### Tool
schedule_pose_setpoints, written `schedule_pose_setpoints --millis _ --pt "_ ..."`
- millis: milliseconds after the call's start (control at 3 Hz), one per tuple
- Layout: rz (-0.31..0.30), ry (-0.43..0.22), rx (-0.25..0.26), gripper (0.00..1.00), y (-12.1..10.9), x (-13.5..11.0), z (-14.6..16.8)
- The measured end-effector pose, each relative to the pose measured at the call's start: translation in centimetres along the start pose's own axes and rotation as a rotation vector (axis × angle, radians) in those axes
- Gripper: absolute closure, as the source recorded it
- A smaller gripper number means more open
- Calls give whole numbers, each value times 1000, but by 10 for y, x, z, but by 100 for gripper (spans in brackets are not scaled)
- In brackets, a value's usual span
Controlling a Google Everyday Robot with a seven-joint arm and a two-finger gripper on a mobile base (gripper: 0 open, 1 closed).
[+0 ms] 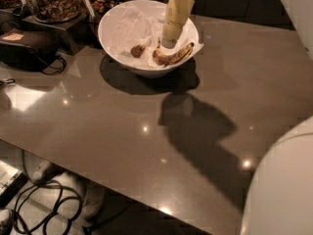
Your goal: Pick banana from white bowl
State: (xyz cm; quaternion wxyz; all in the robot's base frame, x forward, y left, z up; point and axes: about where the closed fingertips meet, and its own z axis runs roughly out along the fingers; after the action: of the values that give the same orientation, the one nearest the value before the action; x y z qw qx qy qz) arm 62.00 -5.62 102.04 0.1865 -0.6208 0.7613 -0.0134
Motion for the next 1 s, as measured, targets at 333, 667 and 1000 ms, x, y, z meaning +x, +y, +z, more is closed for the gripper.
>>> schedule_pose_setpoints --millis 333,667,1000 --pt "-1 -28 30 0 -8 -8 0" --pt "51 -43 21 0 -14 -16 9" --pt "105 -30 0 0 -24 -30 26"
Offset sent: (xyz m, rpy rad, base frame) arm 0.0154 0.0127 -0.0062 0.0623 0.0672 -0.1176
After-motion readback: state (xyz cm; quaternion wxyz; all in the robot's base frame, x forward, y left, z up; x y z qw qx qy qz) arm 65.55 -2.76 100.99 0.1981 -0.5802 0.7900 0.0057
